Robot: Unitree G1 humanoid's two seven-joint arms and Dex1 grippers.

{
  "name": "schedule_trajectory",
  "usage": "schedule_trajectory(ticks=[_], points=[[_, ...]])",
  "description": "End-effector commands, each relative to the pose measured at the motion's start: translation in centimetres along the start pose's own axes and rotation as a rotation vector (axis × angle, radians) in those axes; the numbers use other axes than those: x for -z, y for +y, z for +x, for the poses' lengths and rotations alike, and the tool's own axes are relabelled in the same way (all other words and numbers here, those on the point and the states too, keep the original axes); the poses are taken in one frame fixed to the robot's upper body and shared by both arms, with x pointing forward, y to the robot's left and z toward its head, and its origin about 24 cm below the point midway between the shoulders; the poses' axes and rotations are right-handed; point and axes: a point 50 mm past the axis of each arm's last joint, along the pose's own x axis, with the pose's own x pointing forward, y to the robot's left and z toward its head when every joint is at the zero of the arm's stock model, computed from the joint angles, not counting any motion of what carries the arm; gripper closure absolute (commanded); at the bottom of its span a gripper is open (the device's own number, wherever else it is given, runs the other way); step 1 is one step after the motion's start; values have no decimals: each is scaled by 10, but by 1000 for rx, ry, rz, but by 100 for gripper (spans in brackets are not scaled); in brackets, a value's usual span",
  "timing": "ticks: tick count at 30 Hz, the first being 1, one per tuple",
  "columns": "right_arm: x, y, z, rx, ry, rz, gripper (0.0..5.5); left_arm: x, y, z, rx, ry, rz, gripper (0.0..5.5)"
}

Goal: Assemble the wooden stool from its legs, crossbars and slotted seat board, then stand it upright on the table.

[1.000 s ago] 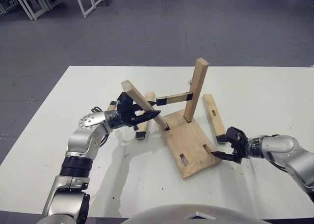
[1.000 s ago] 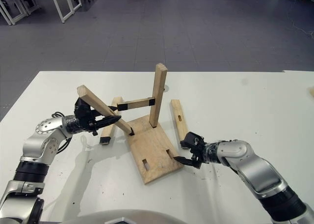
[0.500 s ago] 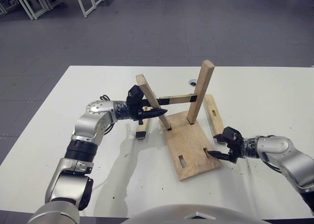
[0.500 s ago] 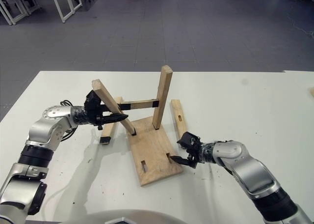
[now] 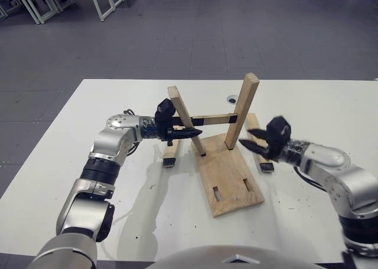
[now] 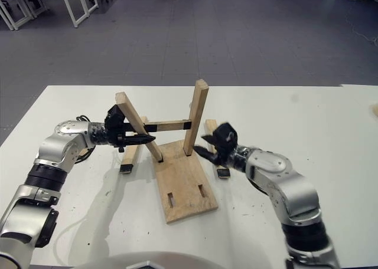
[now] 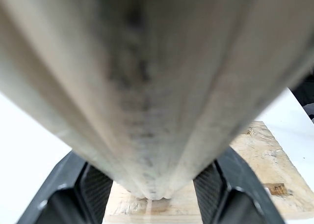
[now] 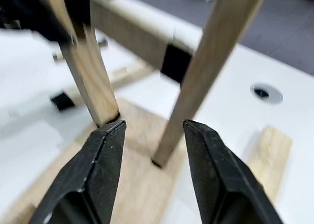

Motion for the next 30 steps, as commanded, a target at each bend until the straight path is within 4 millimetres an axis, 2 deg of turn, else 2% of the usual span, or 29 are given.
schedule_trajectory(ticks=[1, 3, 5, 7, 10, 12, 14, 15, 17, 19, 21, 23, 24, 26, 27, 30], points=[[-33, 27, 12, 20, -201, 199, 412, 28, 1, -6, -48, 142, -49, 344], [-43, 37, 28, 53, -247, 269, 453, 28, 2, -6, -55, 143, -48, 344], [-46, 37, 46, 133, -233, 269, 485, 28, 3, -5, -60, 141, -48, 344], [-42, 30, 69, 238, -189, 218, 491, 29, 2, -4, -56, 145, -45, 344], [-41, 29, 91, 287, -190, 139, 491, 29, 2, -2, -43, 150, -42, 344], [-10, 33, 100, 252, -41, 105, 491, 28, 2, 0, -36, 153, -35, 344], [24, 40, 97, 201, 118, 97, 491, 26, 3, 3, -26, 158, -24, 344], [37, 42, 94, 185, 175, 94, 491, 25, 3, 5, -20, 160, -20, 344], [48, 45, 91, 169, 230, 95, 491, 25, 3, 8, -14, 163, -15, 344], [44, 43, 92, 187, 195, 114, 491, 26, 2, 11, -18, 165, -10, 344], [4, 44, 94, 149, -42, 151, 491, 35, 1, 14, -52, 188, -15, 344], [-35, 45, 83, 83, -259, 197, 491, 49, -3, 15, -77, 217, -17, 344], [-51, 45, 69, 36, -354, 246, 491, 60, -8, 15, -82, 240, -20, 344], [-60, 43, 43, -52, -421, 309, 491, 76, -18, 14, -73, 265, -39, 344], [-55, 42, 30, -93, -396, 322, 491, 81, -22, 13, -60, 275, -44, 344], [14, 25, -23, -146, 113, 233, 491, 83, -24, 7, -17, 300, -44, 344]])
